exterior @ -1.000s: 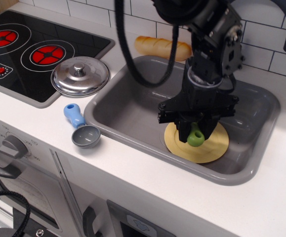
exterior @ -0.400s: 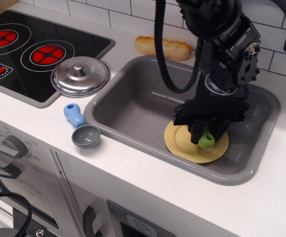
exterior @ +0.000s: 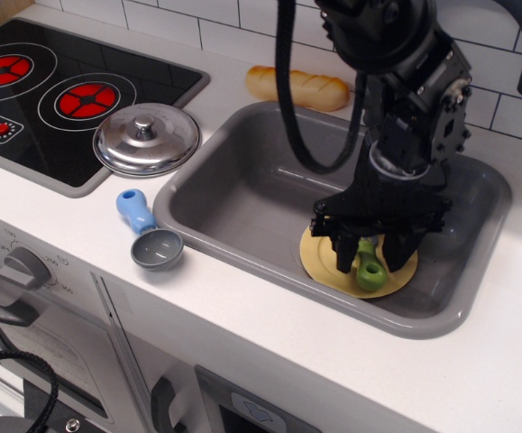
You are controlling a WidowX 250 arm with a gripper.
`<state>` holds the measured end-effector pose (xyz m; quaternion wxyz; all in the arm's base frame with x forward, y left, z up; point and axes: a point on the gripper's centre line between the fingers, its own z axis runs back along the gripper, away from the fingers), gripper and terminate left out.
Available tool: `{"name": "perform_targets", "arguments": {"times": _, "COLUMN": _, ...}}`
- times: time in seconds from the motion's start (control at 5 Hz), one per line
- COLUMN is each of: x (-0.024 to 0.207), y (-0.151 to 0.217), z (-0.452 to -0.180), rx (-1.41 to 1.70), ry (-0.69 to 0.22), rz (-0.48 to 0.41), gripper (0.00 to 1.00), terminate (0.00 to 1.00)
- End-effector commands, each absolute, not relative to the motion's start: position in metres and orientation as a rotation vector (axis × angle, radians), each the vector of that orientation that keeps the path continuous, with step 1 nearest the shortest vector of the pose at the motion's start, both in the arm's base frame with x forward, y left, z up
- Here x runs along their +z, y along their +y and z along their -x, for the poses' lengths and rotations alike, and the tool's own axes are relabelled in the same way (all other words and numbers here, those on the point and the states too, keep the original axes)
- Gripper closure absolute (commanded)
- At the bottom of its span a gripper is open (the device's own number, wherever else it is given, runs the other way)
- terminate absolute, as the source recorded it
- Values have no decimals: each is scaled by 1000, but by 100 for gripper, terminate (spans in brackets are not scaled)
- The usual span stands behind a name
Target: Put spatula on plate sink
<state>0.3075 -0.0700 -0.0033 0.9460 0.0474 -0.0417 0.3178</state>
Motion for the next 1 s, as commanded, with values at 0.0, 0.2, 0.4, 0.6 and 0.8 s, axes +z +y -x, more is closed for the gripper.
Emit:
{"name": "perform_targets", "arguments": {"times": 0.0, "x": 27, "y": -66, "z": -315, "rx": 656, "ry": -129, "rz": -44, "gripper": 0, "terminate": 0}}
{"name": "perform_targets", "arguments": {"times": 0.2, "x": 43, "y": -65, "z": -313, "rx": 654, "ry": -136, "rz": -13, "gripper": 0, "terminate": 0}}
{"name": "perform_targets", "arguments": {"times": 0.4, "x": 62, "y": -62, "z": -310, "rx": 641, "ry": -143, "rz": -7, "gripper": 0, "terminate": 0}}
{"name": "perform_targets", "arguments": {"times": 0.6, "x": 62, "y": -62, "z": -310, "rx": 641, "ry": -143, "rz": -7, "gripper": 0, "terminate": 0}}
{"name": "perform_targets", "arguments": {"times": 0.8, "x": 62, "y": -62, "z": -310, "rx": 641, "ry": -143, "rz": -7, "gripper": 0, "terminate": 100}}
